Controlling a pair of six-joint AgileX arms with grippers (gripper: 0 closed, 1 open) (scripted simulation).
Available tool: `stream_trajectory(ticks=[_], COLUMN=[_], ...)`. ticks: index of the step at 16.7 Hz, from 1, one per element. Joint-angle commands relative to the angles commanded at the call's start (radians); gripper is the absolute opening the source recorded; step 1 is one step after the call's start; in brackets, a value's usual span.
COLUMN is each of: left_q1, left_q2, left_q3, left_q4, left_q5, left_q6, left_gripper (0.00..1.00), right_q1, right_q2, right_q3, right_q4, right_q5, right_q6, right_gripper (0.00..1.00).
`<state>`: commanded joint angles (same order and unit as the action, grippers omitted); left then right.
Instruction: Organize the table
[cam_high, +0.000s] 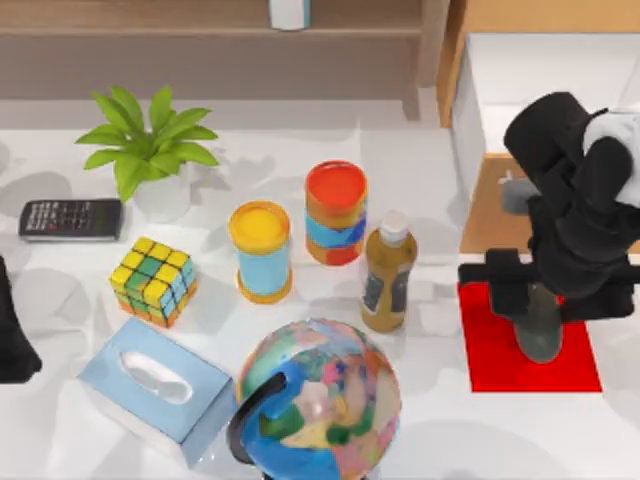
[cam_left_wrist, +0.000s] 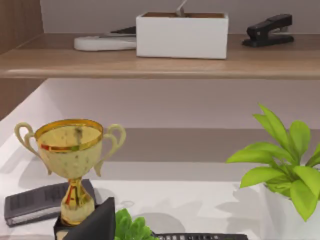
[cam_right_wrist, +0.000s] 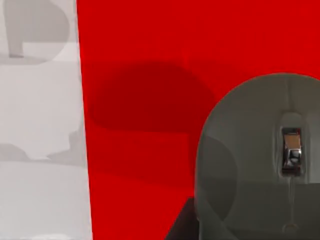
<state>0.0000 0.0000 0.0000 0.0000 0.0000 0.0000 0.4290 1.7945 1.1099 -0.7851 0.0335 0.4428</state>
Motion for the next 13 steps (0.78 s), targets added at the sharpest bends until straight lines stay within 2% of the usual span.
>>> stream_trajectory(ticks=[13], left_q1=[0.0], left_q2=[0.0], left_q3=[0.0], left_q4=[0.0], left_q5=[0.0], left_q6=[0.0], left_gripper=[1.0], right_q1=[0.006], right_q2=[-0.017], right_q3=[0.006], right_q4=[0.014], right_q5=[0.001], right_q6=[-0.001], right_gripper=[0.0])
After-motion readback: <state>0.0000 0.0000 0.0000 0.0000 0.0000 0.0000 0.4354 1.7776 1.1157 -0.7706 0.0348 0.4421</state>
